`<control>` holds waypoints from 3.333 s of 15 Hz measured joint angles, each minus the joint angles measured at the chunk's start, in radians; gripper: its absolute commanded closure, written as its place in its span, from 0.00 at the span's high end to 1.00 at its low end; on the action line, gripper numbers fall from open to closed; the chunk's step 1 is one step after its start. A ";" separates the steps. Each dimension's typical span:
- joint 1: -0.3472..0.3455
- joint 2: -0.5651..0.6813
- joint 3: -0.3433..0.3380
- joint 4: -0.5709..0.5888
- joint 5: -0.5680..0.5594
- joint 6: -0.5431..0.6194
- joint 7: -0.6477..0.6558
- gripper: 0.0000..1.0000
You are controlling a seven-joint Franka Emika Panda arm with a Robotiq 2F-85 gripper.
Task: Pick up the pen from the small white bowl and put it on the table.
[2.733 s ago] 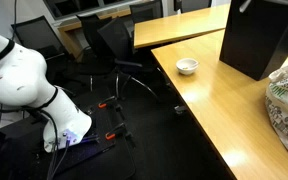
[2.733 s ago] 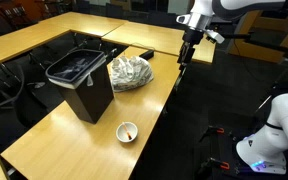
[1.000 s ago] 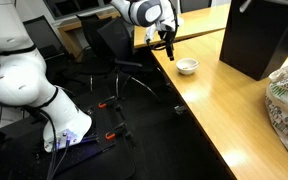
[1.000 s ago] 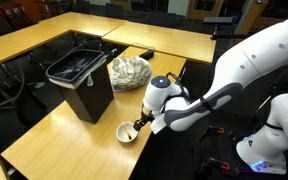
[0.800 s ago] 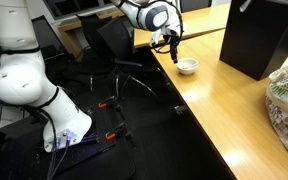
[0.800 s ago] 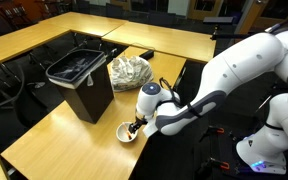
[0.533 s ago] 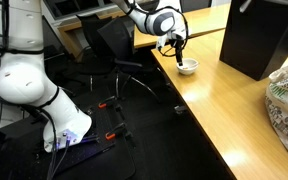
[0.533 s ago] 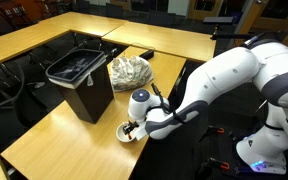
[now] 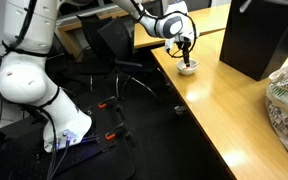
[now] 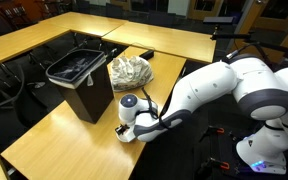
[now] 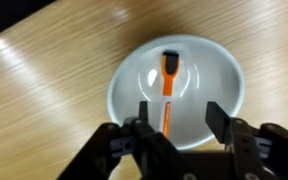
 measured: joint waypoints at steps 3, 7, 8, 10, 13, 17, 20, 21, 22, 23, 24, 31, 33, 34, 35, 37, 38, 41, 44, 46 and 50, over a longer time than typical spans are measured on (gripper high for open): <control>0.003 0.042 -0.004 0.054 0.000 -0.023 0.000 0.11; 0.013 0.080 -0.022 0.100 -0.001 -0.029 -0.001 0.12; 0.014 0.085 -0.025 0.108 -0.001 -0.031 -0.001 0.19; 0.014 0.090 -0.029 0.119 -0.002 -0.040 -0.003 0.29; 0.014 0.100 -0.035 0.124 -0.003 -0.055 -0.005 0.41; 0.014 0.123 -0.035 0.126 -0.006 -0.057 -0.007 0.07; 0.016 0.128 -0.036 0.130 -0.008 -0.057 -0.007 0.00; 0.017 0.128 -0.037 0.133 -0.008 -0.057 -0.007 0.03; 0.019 0.127 -0.039 0.137 -0.008 -0.057 -0.007 0.03; 0.022 0.127 -0.044 0.141 -0.010 -0.057 -0.007 0.03; 0.026 0.124 -0.050 0.143 -0.012 -0.057 -0.007 0.03; 0.007 0.018 -0.064 0.117 -0.016 -0.110 -0.146 0.03; -0.022 -0.022 -0.060 0.089 -0.013 -0.136 -0.210 0.03; -0.040 -0.039 -0.059 0.070 -0.011 -0.153 -0.238 0.03; -0.060 -0.053 -0.057 0.049 -0.005 -0.171 -0.265 0.03; -0.110 -0.073 -0.041 0.000 0.030 -0.205 -0.306 0.03; -0.135 -0.078 -0.032 -0.024 0.054 -0.216 -0.316 0.03; -0.193 -0.079 -0.004 -0.081 0.139 -0.221 -0.318 0.03; -0.212 -0.078 0.019 -0.109 0.214 -0.221 -0.317 0.03; -0.210 -0.078 0.030 -0.114 0.247 -0.220 -0.314 0.37; -0.195 -0.078 0.029 -0.122 0.259 -0.213 -0.254 0.58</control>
